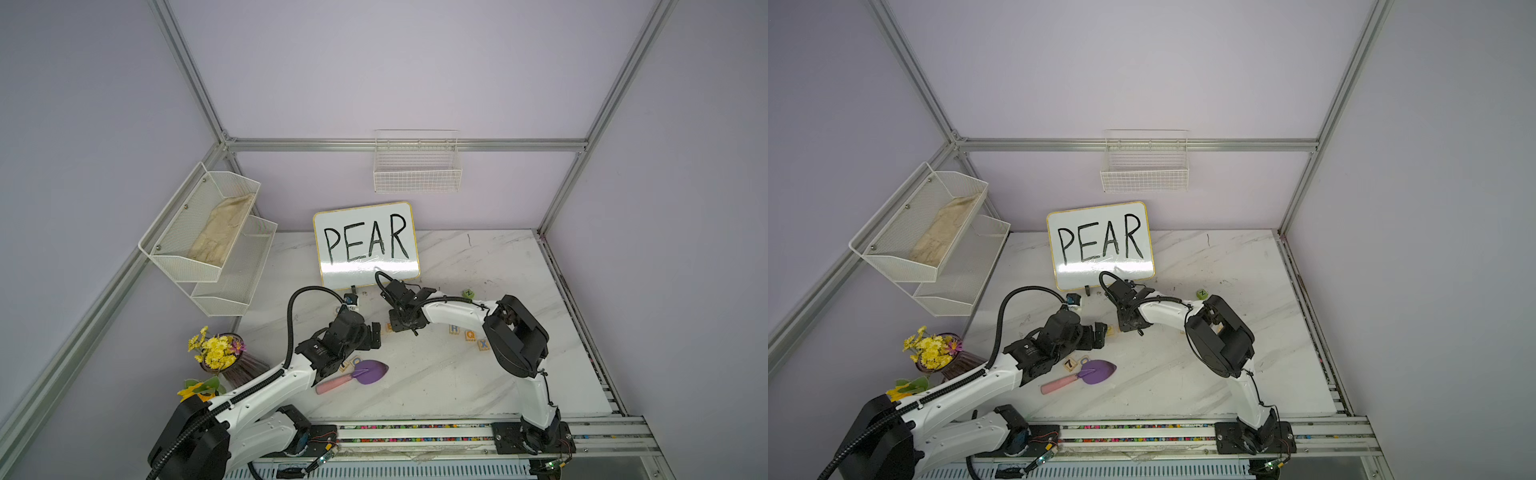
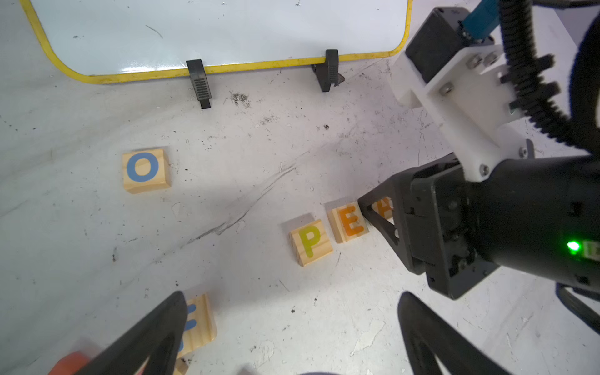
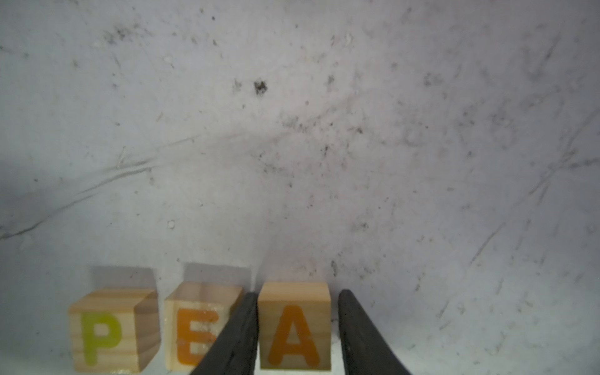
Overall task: Spell the uppercase word “pear” with letter blocks
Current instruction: Adjust the letter block at the center of the board, then pick up the letter block from the center of the board.
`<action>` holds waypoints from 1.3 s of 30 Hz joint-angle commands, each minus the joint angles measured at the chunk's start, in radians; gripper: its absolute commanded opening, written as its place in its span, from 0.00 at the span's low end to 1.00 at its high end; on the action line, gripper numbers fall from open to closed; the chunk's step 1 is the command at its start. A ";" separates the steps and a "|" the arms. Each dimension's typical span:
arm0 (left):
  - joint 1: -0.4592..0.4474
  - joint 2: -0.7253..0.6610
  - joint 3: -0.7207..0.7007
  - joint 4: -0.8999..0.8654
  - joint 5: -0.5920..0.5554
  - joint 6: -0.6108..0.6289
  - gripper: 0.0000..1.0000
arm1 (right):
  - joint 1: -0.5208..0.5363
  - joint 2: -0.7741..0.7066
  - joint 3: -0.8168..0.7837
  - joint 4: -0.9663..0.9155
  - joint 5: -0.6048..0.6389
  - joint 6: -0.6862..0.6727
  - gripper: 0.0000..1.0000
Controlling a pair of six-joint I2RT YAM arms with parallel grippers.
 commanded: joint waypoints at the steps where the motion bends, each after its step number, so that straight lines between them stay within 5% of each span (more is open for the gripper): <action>1: 0.006 0.000 0.058 0.025 -0.012 -0.003 1.00 | 0.005 -0.046 0.029 -0.015 0.014 -0.009 0.44; 18: 0.005 -0.004 0.059 0.029 -0.003 -0.005 1.00 | 0.004 -0.141 0.061 -0.032 0.142 -0.049 0.49; 39: 0.002 0.160 0.211 0.189 0.173 0.038 1.00 | -0.113 -0.363 -0.118 -0.010 0.425 -0.048 0.82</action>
